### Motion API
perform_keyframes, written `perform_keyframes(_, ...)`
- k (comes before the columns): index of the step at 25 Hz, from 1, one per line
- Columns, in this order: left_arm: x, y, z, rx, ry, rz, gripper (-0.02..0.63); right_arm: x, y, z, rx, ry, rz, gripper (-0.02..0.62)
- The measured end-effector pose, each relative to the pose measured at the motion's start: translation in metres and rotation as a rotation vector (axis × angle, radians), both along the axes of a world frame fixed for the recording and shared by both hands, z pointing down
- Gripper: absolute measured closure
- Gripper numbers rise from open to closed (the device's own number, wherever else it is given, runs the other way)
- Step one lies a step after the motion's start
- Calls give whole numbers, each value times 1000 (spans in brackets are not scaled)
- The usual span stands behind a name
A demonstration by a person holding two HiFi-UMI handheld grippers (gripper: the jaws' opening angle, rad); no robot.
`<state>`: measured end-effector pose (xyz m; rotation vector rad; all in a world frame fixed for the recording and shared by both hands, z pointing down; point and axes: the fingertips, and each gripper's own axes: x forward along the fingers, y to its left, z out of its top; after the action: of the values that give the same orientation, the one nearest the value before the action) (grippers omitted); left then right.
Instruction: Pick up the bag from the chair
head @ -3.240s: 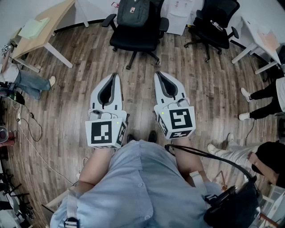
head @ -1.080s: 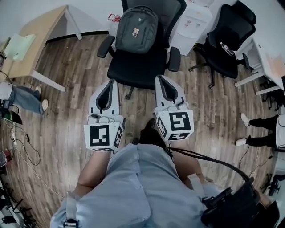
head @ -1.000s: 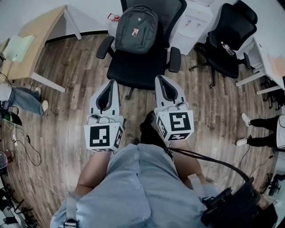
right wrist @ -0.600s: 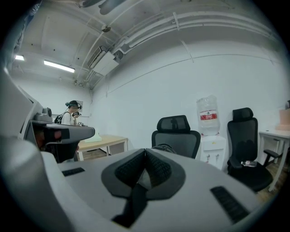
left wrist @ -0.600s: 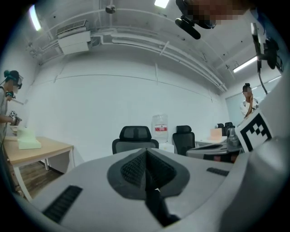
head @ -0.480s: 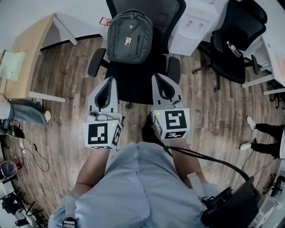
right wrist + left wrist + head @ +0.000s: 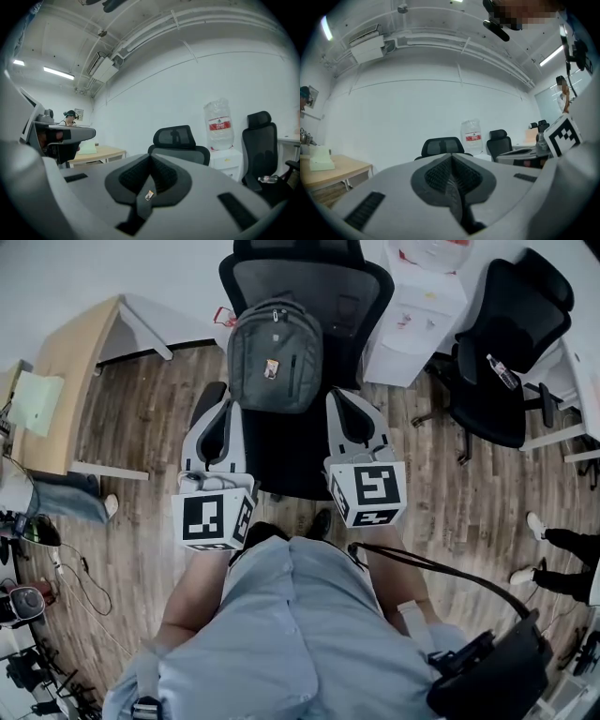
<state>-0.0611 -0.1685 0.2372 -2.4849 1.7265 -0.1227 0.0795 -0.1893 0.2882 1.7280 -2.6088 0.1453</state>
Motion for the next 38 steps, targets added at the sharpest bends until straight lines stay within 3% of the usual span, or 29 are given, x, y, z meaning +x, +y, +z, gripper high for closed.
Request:
perform_keyframes(13,-18,-99,18,-29,32,37,603,-8,-95,9,-16,34,41,594)
perform_keyframes(28,-84,-271,104,-235,9,111,603,-51,-229,86,-177,68,137,592)
perform_keyframes(35,-81,-322,166,-331,-20,179,603,-29,-267,146,-258,54,211,576)
perform_keyframes(36,-78,-328,172,-338,-33,196,571,-25,-270,152,-268,46,212,559)
perform_keyframes(38,-71,-340,181,-353,-57,233,409,-23,-279,164,-287,40,197,444)
